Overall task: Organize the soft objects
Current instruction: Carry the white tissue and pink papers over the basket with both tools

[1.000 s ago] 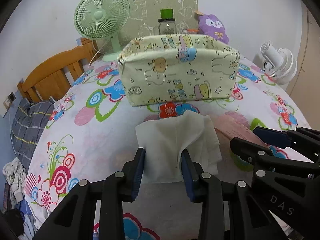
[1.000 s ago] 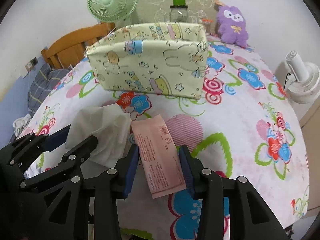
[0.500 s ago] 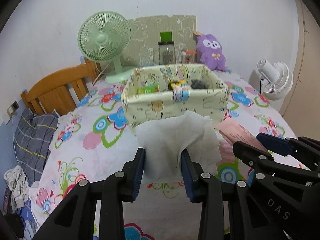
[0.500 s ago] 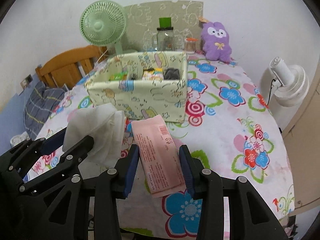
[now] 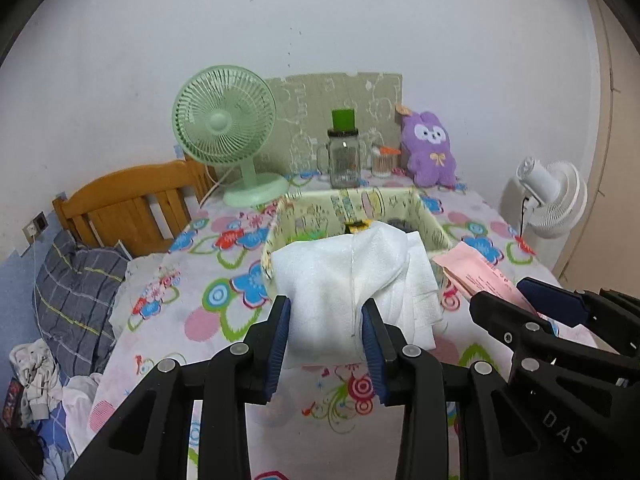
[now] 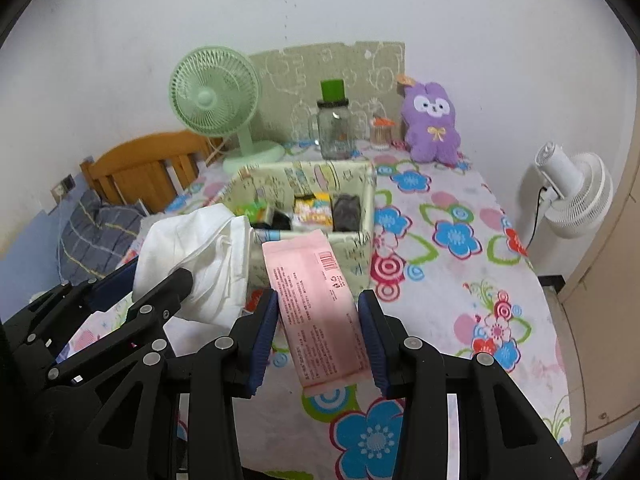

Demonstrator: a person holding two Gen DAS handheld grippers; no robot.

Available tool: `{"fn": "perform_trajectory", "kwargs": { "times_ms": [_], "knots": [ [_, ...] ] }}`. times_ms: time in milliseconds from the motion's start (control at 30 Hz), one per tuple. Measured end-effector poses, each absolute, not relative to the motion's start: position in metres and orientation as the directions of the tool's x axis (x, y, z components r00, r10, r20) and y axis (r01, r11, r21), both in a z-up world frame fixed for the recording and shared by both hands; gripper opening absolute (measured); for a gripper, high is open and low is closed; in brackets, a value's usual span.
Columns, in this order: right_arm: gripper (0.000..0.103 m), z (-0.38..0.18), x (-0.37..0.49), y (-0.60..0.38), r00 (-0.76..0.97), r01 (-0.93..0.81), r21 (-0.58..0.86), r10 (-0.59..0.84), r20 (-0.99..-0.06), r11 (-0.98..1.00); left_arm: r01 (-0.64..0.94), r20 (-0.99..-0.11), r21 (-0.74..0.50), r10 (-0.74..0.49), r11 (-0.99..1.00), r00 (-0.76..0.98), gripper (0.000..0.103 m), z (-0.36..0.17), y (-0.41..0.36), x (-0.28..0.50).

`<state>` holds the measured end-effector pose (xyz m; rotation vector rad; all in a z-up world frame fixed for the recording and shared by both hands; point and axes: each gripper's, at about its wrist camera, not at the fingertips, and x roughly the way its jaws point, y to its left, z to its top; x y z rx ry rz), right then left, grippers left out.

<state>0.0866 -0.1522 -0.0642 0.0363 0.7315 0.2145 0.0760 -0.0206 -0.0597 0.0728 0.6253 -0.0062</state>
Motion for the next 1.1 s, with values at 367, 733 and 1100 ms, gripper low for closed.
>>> {"fn": "perform_trajectory", "kwargs": {
  "times_ms": [367, 733, 1100],
  "knots": [
    [0.045, -0.039, 0.094, -0.152, 0.774, -0.161, 0.099, 0.188, -0.605, 0.982, 0.009, -0.541, 0.053, 0.021, 0.999, 0.84, 0.036, -0.038, -0.022, 0.084],
    [0.045, -0.035, 0.113, -0.155, 0.793, -0.12, 0.102, 0.157, -0.588, 0.988, 0.019, -0.533, 0.051, 0.011, 0.999, 0.846, 0.036, -0.037, -0.021, 0.103],
    [0.045, -0.042, 0.146, -0.154, 0.792, -0.109, 0.121, 0.16, -0.589, 0.987, 0.009, -0.553, 0.044, 0.017, 0.999, 0.833, 0.036, -0.043, -0.021, 0.135]
  ]
}}
